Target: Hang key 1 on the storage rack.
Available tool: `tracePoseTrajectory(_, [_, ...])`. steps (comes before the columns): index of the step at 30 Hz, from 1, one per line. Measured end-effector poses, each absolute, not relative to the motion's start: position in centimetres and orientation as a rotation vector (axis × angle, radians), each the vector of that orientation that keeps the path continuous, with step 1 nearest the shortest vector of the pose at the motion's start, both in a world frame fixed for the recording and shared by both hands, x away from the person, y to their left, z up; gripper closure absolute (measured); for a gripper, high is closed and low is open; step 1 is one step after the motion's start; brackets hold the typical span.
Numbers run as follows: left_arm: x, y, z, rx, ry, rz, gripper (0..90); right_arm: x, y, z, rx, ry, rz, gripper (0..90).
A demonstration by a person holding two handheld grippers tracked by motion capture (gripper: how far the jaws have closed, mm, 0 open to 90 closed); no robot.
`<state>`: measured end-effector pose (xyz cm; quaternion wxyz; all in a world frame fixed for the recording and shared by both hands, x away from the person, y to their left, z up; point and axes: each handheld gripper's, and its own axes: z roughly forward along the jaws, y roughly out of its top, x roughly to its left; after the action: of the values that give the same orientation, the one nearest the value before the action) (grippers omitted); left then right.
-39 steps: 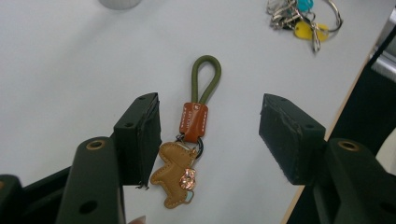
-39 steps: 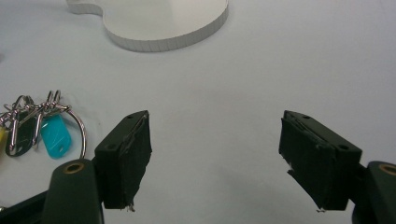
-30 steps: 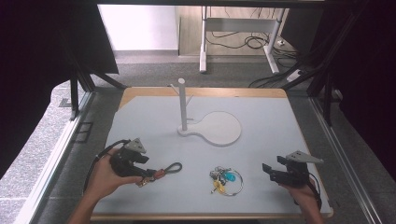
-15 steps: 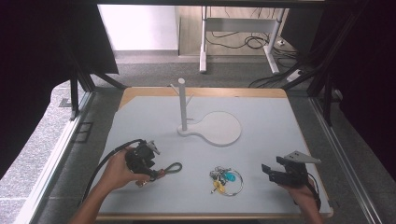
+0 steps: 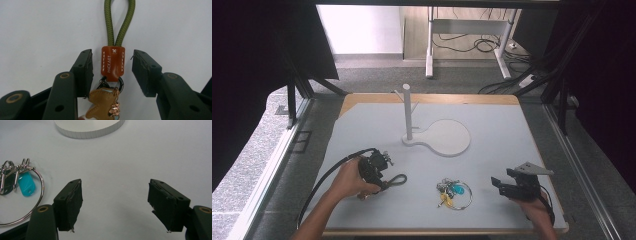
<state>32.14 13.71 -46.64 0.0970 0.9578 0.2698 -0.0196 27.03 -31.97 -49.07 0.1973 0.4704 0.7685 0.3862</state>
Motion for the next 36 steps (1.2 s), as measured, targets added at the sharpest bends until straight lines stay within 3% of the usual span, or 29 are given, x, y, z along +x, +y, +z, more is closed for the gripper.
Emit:
tracePoseTrajectory(10, [32.0, 12.7, -48.0, 2.902, 0.817, -0.023, 53.4, 27.0, -32.0, -49.1, 1.313, 2.155, 1.075, 28.4])
tracePoseTrajectory(15, [31.6, 12.4, -47.9, 2.919, 0.784, -0.015, 65.5, 27.0, -31.9, -49.2, 1.313, 2.157, 1.069, 28.4])
tracePoseTrajectory(22, [31.7, 12.5, -47.7, 2.911, 0.786, -0.018, 66.2, 27.0, -32.0, -49.2, 1.309, 2.158, 1.065, 28.4])
tracePoseTrajectory(36, [32.1, 15.9, -41.6, 2.652, 0.864, 0.005, 66.3, 27.0, -31.9, -48.9, 1.310, 2.154, 1.091, 28.6])
